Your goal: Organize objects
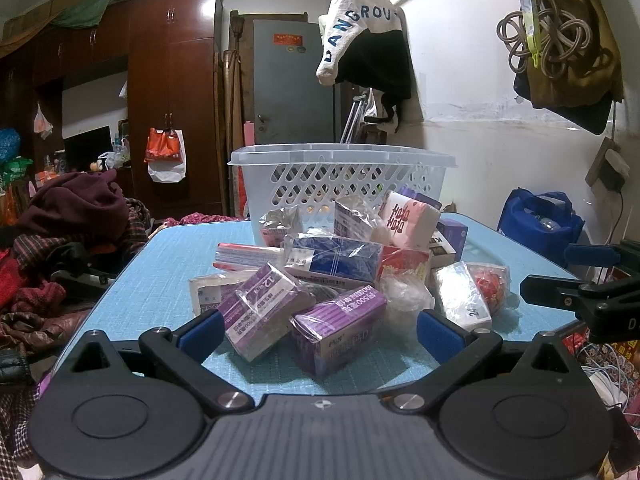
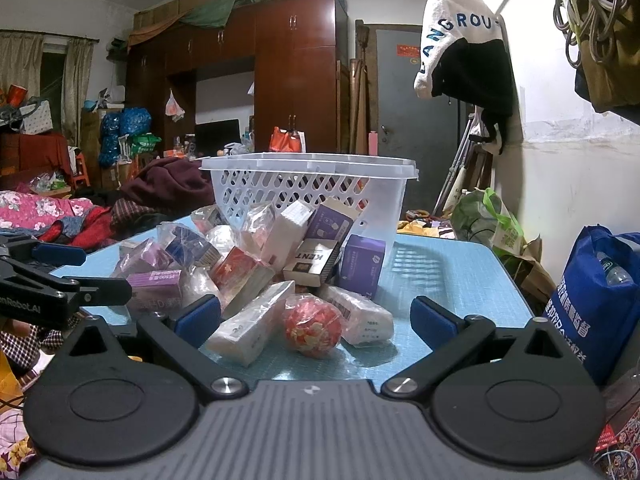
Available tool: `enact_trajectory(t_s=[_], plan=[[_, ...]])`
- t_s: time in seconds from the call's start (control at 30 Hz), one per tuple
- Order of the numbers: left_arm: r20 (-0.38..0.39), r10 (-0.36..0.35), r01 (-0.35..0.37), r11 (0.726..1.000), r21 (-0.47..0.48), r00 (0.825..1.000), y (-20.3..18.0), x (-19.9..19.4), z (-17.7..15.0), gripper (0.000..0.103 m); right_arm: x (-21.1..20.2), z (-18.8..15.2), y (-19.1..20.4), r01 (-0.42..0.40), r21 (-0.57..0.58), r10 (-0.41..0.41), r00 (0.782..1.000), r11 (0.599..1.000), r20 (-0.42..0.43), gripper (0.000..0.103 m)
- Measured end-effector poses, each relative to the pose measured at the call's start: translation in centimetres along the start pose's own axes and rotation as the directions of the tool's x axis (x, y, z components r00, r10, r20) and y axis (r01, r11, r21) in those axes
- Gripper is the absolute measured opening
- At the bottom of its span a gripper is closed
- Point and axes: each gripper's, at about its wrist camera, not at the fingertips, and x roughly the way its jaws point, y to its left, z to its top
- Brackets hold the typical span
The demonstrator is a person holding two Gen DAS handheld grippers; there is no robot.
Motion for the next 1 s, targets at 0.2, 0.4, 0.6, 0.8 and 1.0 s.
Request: enact_trajectory(t_s=[0.2,0.4,0.6,0.8,1.0], plan=[[-0.004,-0.004,0.004,1.000,0.004,1.000,-0.02,0.14,-0.08,0.103,0.01,-0.01,-0.02,-0.001,0.000,0.001,1.000,1.000,0.000,0.103],[-0.006,-0.005,0.005,1.000,0.003,1.000,0.00,0.15,-0.08,0.103,0.02,-0.01,-0.01,-0.002,0.000,0.002,1.000,1.000,-0.001,0.103],[-0.006,-0.004,0.004,1.000,0.002,1.000,0.01,0.15,-0.09,0.103,0.05,-0.05,-0.06,-0.002,0.000,0.002,1.000,1.000,-0.001,0.103],[-0.007,-0.006,0.006,1.000,0.001,1.000,0.02,0.19,-0.11,0.103,0.06,-0.04,-0.05,-0.002,-0.001,0.002,1.000,1.000,-0.002,0.103],[-0.009,-0.009,0.009,1.000,0.007,1.000,0.02,0.25,-0.24,0.103,0.09,-0.12,-0.13,-0.002,0.001,0.002,1.000,1.000,0.001,0.103]])
